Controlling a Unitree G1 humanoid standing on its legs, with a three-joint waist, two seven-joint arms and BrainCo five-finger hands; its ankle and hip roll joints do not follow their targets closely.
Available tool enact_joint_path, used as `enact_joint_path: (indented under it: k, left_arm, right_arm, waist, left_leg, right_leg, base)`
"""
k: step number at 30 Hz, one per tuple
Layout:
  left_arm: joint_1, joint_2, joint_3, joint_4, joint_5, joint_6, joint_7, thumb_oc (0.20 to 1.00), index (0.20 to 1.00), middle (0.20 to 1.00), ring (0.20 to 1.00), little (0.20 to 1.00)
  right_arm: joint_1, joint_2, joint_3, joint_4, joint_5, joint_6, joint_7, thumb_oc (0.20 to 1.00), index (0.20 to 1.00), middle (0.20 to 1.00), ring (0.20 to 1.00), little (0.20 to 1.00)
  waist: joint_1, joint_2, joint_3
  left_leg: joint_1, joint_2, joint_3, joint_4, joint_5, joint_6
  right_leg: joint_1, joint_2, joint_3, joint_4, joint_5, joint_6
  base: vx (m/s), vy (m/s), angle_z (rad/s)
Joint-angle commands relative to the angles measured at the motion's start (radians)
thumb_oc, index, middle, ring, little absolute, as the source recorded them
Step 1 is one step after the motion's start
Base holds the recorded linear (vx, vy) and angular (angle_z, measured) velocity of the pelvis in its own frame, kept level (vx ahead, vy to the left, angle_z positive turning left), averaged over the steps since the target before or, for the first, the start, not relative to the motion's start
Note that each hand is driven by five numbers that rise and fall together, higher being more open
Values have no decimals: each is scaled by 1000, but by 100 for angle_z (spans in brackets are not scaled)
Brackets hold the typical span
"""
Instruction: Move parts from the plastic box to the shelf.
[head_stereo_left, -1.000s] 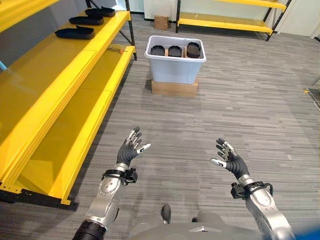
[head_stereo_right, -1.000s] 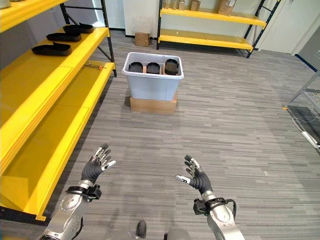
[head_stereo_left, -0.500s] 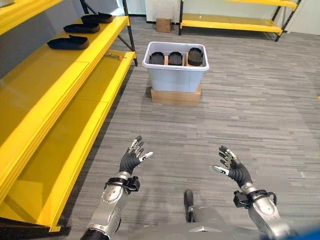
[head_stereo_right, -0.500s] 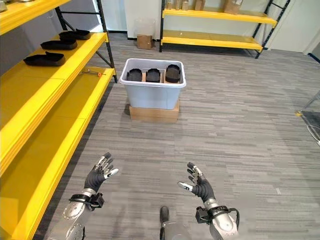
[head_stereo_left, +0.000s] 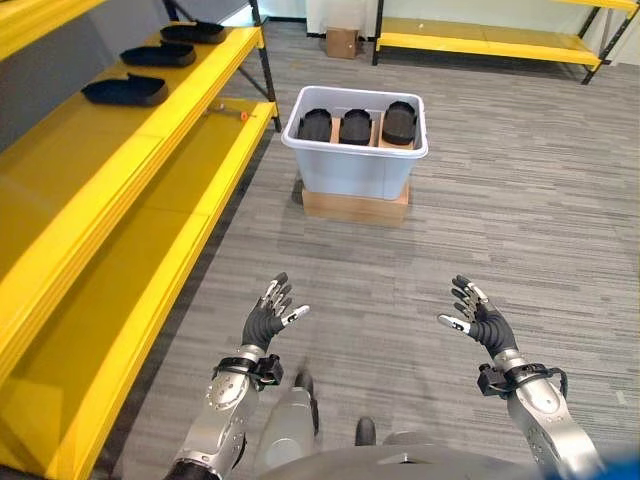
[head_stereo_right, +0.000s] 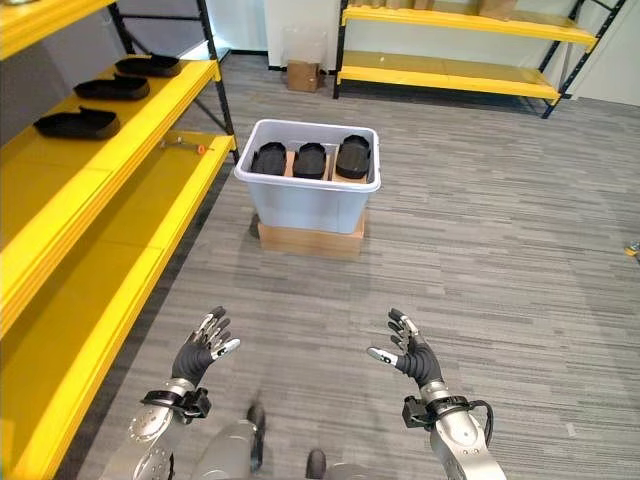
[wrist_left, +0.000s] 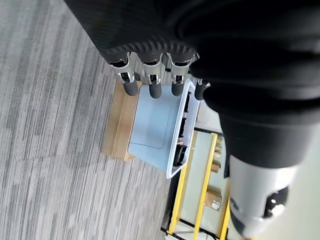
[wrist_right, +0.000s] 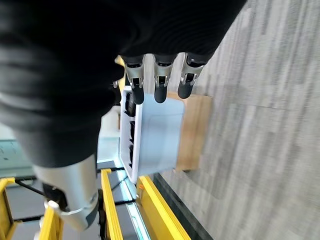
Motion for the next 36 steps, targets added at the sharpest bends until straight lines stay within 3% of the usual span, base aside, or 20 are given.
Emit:
enact_joint_path:
  k: [1,4,6,7,8,9,10,12,14,17,20,23,27,28,29,30,31,33,35,36]
  left_arm:
    - [19,23,15,-93,-4,-54,-7,1000,1000,1000,1000,1000]
    - [12,26,10,-104,-12,-53,-7,1000,1000,1000,1000,1000]
    - [-4,40,-1,-111,-4,-53,-1,1000,1000,1000,1000,1000]
    - [-12,45,-7,-108,-2,-53,6,1000,1000,1000,1000,1000]
    - [-30,56,-9,-108,2,-52,20,1000,1000,1000,1000,1000]
    - [-38,66,-11,-113,7,-52,32,1000,1000,1000,1000,1000]
    - [-38,65,-10,-113,7,-51,32,1000,1000,1000,1000,1000]
    - [-32,77,-5,-109,22,-51,26,1000,1000,1000,1000,1000]
    - [-31,71,-4,-96,12,-54,24,1000,1000,1000,1000,1000]
    - [-26,64,3,-83,3,-57,11,1000,1000,1000,1000,1000]
    - [-33,62,-2,-83,8,-57,4,1000,1000,1000,1000,1000]
    - [-27,48,-17,-81,17,-58,-13,1000,1000,1000,1000,1000]
    - [-40,27,-29,-67,-2,-57,-8,1000,1000,1000,1000,1000]
    - [-34,19,-24,-67,-13,-55,-1,1000,1000,1000,1000,1000]
    - [-33,19,-24,-67,-13,-54,-1,1000,1000,1000,1000,1000]
    - [-37,20,-18,-72,-22,-56,10,1000,1000,1000,1000,1000]
    - [-41,25,-18,-76,-31,-57,11,1000,1000,1000,1000,1000]
    - [-40,30,-17,-83,-31,-52,15,1000,1000,1000,1000,1000]
    - [-37,31,-18,-85,-32,-52,12,1000,1000,1000,1000,1000]
    - [-28,28,-16,-84,-27,-52,17,1000,1000,1000,1000,1000]
  right_arm:
    - [24,15,-43,-62,-21,-38,22,1000,1000,1000,1000,1000]
    - [25,32,-28,-68,-19,-32,34,1000,1000,1000,1000,1000]
    - [31,52,-18,-88,-13,-31,44,1000,1000,1000,1000,1000]
    - [27,57,-11,-87,-12,-31,46,1000,1000,1000,1000,1000]
    - [16,63,4,-83,-22,-31,42,1000,1000,1000,1000,1000]
    - [15,67,13,-84,-21,-32,39,1000,1000,1000,1000,1000]
    - [14,67,13,-84,-21,-33,39,1000,1000,1000,1000,1000]
    - [27,66,9,-91,-24,-30,47,1000,1000,1000,1000,1000]
    - [32,66,8,-92,-2,-31,47,1000,1000,1000,1000,1000]
    - [15,56,13,-84,2,-32,48,1000,1000,1000,1000,1000]
    - [-2,45,18,-81,-24,-29,49,1000,1000,1000,1000,1000]
    - [-2,38,16,-88,-30,-30,48,1000,1000,1000,1000,1000]
    - [-14,23,7,-89,4,-41,42,1000,1000,1000,1000,1000]
    - [-12,24,8,-83,13,-40,42,1000,1000,1000,1000,1000]
    - [-12,24,8,-83,14,-40,42,1000,1000,1000,1000,1000]
    - [-11,21,8,-82,33,-44,36,1000,1000,1000,1000,1000]
    - [-8,16,4,-84,40,-46,35,1000,1000,1000,1000,1000]
    - [-2,-3,-9,-94,32,-44,26,1000,1000,1000,1000,1000]
    - [3,-10,-19,-97,30,-43,19,1000,1000,1000,1000,1000]
    - [-4,-12,-24,-93,29,-49,7,1000,1000,1000,1000,1000]
  waist:
    - [28,-16,-28]
    - [35,-28,-52]
    - [39,-48,-73]
    - [40,-51,-71]
    - [34,-36,-54]
    - [20,-20,-35]
    - [19,-22,-33]
    - [-12,11,-5]
    - [-45,10,2]
    - [-59,0,-5]
    - [-73,5,-8]
    - [-68,-7,-26]
    - [-80,8,-49]
    - [-80,15,-53]
    - [-81,16,-54]
    - [-74,12,-43]
    - [-67,-7,-32]
    - [-46,-34,-1]
    - [-32,-41,12]
    - [-10,-42,21]
  left_leg:
    - [67,-6,20,-39,159,28]
    - [39,-31,30,40,124,45]
    - [42,-71,49,107,41,84]
    - [53,-85,56,116,17,102]
    - [104,-102,64,108,-14,133]
    - [143,-100,64,98,-27,142]
    - [145,-103,65,98,-28,143]
    - [233,-102,47,76,-68,154]
    - [292,-113,28,58,-83,143]
    - [370,-115,23,15,-115,111]
    - [423,-97,-6,4,-123,89]
    - [464,-79,-10,27,-142,70]
    - [496,-20,-37,91,-122,34]
    - [489,-5,-39,124,-75,22]
    - [488,-4,-40,124,-76,22]
    - [391,19,-41,343,63,3]
    - [317,14,-40,445,101,3]
    - [234,7,0,545,86,19]
    - [164,-19,24,536,47,24]
    - [65,-62,47,484,0,35]
  right_leg:
    - [-3,-66,51,126,-69,121]
    - [33,-116,57,142,-77,148]
    - [-1,-177,48,260,-13,188]
    - [-46,-190,51,355,63,198]
    - [-153,-195,55,567,232,212]
    - [-200,-196,41,638,269,212]
    - [-201,-198,42,643,266,212]
    - [-340,-184,-3,726,173,195]
    - [-410,-134,-28,586,125,185]
    - [-420,-185,-120,191,136,195]
    - [-418,-176,-66,83,190,213]
    - [-384,-170,-61,93,206,200]
    - [-368,-121,-71,176,133,156]
    - [-361,-109,-71,186,115,143]
    - [-362,-109,-72,188,114,142]
    - [-328,-87,-57,200,80,111]
    - [-307,-95,-53,189,77,100]
    - [-255,-99,-48,171,58,80]
    - [-226,-105,-42,157,51,80]
    - [-182,-102,-32,134,41,89]
  base:
    - [425,148,-17]
    - [458,176,-56]
    - [488,209,-19]
    - [347,235,6]
    - [335,264,7]
    - [244,205,3]
    - [304,171,31]
    - [409,122,36]
    - [415,-9,16]
    - [448,-127,35]
    - [394,-167,6]
    - [384,-196,33]
    - [385,-227,36]
    - [241,-143,-5]
    - [295,-260,-12]
    - [208,-287,-8]
    - [273,-400,-11]
    - [210,-271,-14]
    - [217,-118,9]
    - [271,-43,-4]
